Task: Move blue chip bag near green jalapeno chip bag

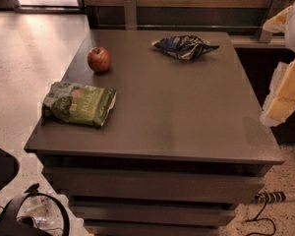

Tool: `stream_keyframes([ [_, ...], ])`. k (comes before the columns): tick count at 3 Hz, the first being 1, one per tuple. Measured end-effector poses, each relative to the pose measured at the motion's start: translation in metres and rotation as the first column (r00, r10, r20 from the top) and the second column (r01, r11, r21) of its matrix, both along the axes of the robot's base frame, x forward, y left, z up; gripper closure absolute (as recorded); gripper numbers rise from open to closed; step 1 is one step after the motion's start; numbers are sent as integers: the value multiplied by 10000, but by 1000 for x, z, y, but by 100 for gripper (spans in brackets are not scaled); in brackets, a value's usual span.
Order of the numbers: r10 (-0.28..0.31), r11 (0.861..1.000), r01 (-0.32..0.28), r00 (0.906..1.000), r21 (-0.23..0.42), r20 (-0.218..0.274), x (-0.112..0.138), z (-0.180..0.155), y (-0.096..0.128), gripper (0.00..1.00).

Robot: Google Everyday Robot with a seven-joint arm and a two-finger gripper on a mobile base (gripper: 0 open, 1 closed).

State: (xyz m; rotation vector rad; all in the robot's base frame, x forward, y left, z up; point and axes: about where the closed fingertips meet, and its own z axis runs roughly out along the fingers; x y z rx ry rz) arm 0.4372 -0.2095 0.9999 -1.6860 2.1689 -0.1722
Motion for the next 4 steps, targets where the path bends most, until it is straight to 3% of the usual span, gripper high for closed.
stream_keyframes([
  [1, -1, 10000, 1, 10000, 0, 3, 0, 0, 0, 0],
  [2, -272, 9996, 270, 9994, 93, 195, 28, 9, -1, 0],
  [4, -947, 9912, 829, 9887, 1028, 1162, 133, 26, -3, 0],
])
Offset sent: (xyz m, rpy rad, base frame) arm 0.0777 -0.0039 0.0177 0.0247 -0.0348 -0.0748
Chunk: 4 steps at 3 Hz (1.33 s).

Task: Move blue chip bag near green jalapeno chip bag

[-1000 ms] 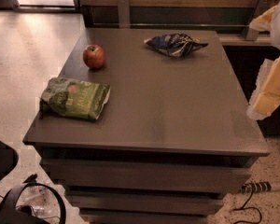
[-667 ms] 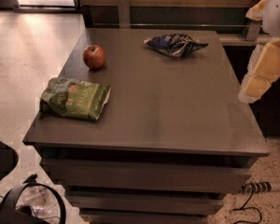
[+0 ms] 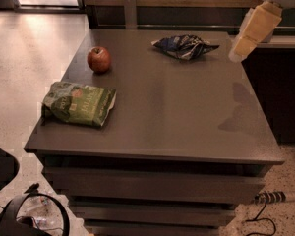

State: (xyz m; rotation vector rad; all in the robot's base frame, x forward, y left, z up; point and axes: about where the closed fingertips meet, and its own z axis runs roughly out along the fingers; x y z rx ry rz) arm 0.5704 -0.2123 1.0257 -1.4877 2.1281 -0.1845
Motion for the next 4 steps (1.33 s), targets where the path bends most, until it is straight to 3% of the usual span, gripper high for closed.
stream_keyframes([
  [1, -359, 9978, 325, 9977, 581, 580, 45, 1, -5, 0],
  [2, -754, 9916, 671, 9945, 1108, 729, 77, -16, -9, 0],
  [4, -1396, 9700, 1273, 9892, 2072, 457, 126, -63, -11, 0],
])
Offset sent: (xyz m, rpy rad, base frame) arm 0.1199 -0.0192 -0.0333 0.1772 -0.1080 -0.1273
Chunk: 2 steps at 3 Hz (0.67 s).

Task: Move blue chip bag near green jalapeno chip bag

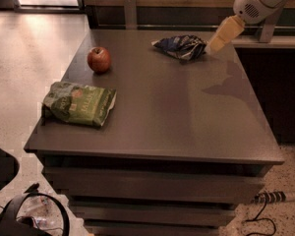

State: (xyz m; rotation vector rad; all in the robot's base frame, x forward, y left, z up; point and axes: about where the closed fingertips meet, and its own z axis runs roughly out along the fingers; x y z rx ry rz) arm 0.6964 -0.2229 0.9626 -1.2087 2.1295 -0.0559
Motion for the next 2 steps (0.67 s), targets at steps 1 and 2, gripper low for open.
stream_keyframes([
  [1, -129, 9969, 126, 9999, 781, 37, 37, -25, 12, 0],
  [2, -128, 9968, 125, 9999, 788, 26, 38, -26, 12, 0],
])
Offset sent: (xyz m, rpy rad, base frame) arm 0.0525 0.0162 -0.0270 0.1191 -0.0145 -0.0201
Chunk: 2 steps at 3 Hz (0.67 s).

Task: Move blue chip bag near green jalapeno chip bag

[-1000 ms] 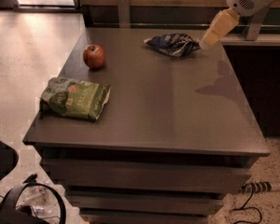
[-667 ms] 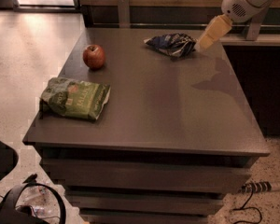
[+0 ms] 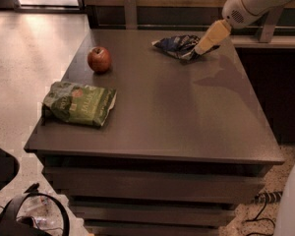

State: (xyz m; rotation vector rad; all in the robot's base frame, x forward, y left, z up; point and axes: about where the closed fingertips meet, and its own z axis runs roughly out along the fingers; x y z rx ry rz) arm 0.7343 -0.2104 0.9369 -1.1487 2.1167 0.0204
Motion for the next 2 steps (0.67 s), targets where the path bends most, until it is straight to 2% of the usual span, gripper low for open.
stream_keyframes([
  [2, -210, 9968, 221, 9997, 774, -145, 36, -43, 8, 0],
])
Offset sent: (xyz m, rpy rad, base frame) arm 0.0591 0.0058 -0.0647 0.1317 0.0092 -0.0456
